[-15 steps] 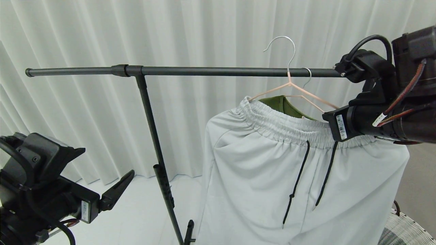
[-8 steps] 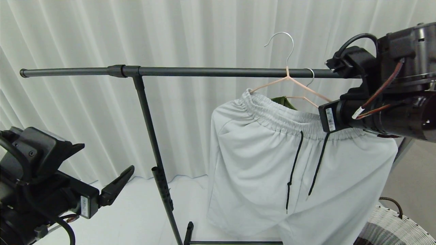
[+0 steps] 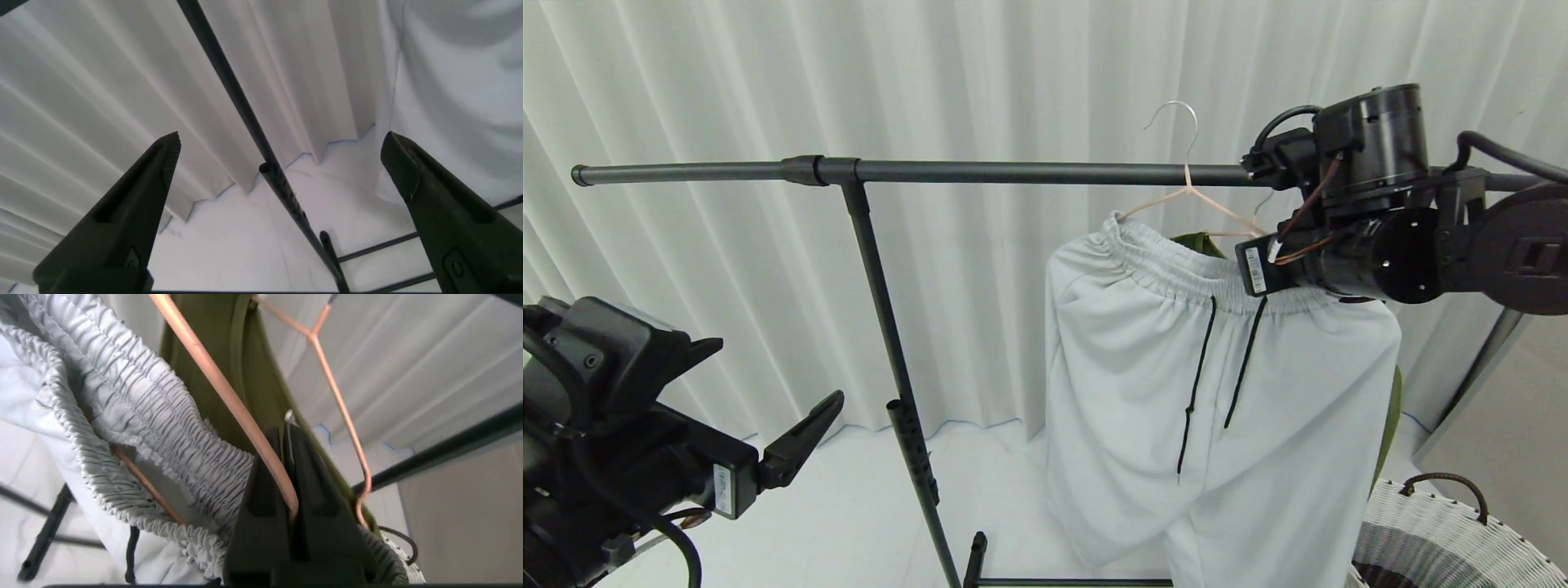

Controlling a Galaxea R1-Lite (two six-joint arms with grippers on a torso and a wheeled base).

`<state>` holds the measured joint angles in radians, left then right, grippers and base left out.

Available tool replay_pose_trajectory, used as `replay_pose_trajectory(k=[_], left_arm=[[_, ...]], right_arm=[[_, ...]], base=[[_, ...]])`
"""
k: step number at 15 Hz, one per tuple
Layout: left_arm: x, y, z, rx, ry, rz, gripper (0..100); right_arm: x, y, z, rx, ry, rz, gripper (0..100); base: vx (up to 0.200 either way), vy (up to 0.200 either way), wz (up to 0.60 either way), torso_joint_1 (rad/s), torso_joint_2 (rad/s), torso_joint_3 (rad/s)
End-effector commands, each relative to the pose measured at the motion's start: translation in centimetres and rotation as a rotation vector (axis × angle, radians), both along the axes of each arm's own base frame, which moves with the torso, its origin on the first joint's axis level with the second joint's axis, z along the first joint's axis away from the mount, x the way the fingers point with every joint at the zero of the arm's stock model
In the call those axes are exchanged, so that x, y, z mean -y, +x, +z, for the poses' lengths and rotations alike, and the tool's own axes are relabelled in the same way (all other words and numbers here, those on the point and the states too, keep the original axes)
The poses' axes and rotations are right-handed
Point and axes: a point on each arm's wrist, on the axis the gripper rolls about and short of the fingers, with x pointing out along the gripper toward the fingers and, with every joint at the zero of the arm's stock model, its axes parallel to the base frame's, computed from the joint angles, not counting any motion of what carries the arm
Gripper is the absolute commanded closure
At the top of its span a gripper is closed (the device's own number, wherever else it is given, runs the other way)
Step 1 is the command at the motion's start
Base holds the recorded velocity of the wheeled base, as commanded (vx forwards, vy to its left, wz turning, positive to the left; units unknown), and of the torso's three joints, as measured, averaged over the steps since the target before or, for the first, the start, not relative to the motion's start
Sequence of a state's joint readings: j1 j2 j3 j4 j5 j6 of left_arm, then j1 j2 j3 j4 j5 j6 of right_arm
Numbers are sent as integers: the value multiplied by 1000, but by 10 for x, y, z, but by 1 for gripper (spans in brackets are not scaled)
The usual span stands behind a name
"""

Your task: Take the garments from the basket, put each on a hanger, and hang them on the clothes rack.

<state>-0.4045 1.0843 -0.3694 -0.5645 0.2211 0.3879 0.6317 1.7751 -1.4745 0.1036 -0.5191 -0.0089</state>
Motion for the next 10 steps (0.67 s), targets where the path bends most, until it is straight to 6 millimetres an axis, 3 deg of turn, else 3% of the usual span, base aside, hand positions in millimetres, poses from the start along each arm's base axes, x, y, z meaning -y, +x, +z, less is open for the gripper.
replay_pose_trajectory(k=[1, 10], left_arm=[[0, 0, 0, -1, 1, -1, 0], [0, 0, -1, -4, 2, -2, 0]], right_arm=[[-9, 15, -17, -35, -26, -5, 100], [-18, 22, -33, -70, -51, -8, 100]], base=[[0, 0, 0, 0, 0, 0], [0, 0, 0, 0, 0, 0]])
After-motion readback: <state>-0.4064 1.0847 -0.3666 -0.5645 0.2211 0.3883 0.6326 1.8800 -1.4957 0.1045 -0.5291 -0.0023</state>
